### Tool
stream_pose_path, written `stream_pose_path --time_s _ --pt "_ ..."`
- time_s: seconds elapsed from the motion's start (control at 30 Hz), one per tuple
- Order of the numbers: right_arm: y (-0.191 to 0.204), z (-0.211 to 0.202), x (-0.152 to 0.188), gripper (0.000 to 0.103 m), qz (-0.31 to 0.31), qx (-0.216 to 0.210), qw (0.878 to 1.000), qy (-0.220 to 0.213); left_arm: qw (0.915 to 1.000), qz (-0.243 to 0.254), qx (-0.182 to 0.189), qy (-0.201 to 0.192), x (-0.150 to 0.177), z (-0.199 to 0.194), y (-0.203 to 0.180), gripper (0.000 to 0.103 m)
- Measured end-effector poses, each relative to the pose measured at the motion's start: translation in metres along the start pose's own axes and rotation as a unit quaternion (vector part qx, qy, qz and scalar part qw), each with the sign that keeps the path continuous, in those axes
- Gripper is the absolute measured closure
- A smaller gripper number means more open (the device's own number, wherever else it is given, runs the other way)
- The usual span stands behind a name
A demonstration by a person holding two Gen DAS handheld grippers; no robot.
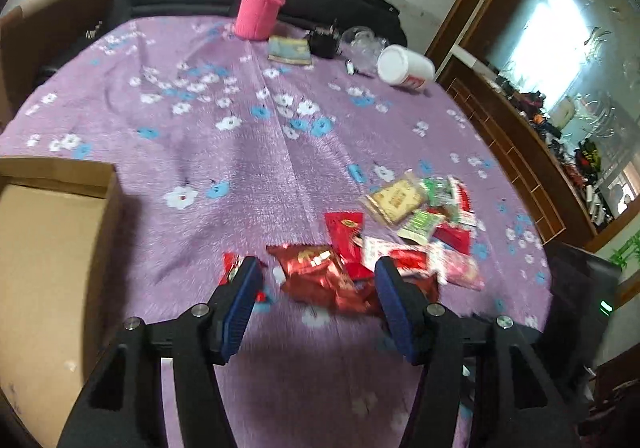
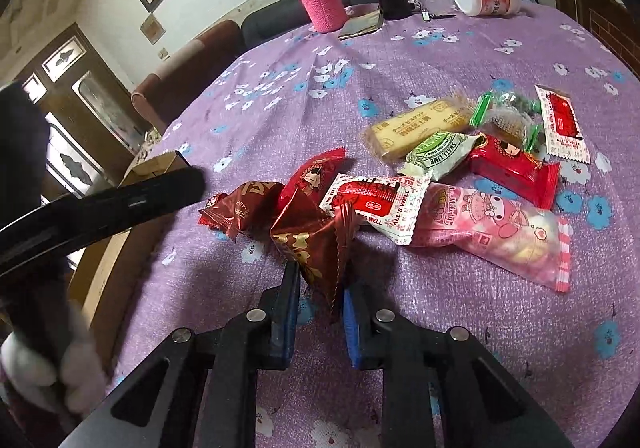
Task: Organize snacks
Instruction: 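Grasp red-brown candy packets with the left tool while the right tool grasps another, then carry the candy packets into the cardboard box and open both tools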
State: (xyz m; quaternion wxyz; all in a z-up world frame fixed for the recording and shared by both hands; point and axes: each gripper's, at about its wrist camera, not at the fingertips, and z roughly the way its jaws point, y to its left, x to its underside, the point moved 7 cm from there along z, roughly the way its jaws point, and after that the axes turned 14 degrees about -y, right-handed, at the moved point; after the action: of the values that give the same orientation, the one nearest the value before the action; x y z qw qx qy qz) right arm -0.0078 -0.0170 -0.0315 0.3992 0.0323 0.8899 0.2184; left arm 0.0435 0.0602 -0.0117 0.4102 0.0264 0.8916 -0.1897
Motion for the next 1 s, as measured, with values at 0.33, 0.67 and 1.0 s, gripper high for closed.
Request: stream_pose_path --time_s 0.33,0.67,1.0 --pt "0.0 -0.001 0.001 0.085 0.017 -0.015 1.0 0.0 0.9966 0.073 -0.027 0.026 0.015 0.039 -0.011 0.064" --pt "0.009 -0.01 -0.001 0.094 0.015 -0.042 0.999 -0.018 0.9992 0.011 -0.011 -0.036 0.003 -0.022 0.004 0.065" --pt "0.046 -0.035 0.02 0.09 -0.009 -0.093 0.995 0.017 0.992 -0.078 -0.02 -0.098 0.01 -0.134 0.067 0.065"
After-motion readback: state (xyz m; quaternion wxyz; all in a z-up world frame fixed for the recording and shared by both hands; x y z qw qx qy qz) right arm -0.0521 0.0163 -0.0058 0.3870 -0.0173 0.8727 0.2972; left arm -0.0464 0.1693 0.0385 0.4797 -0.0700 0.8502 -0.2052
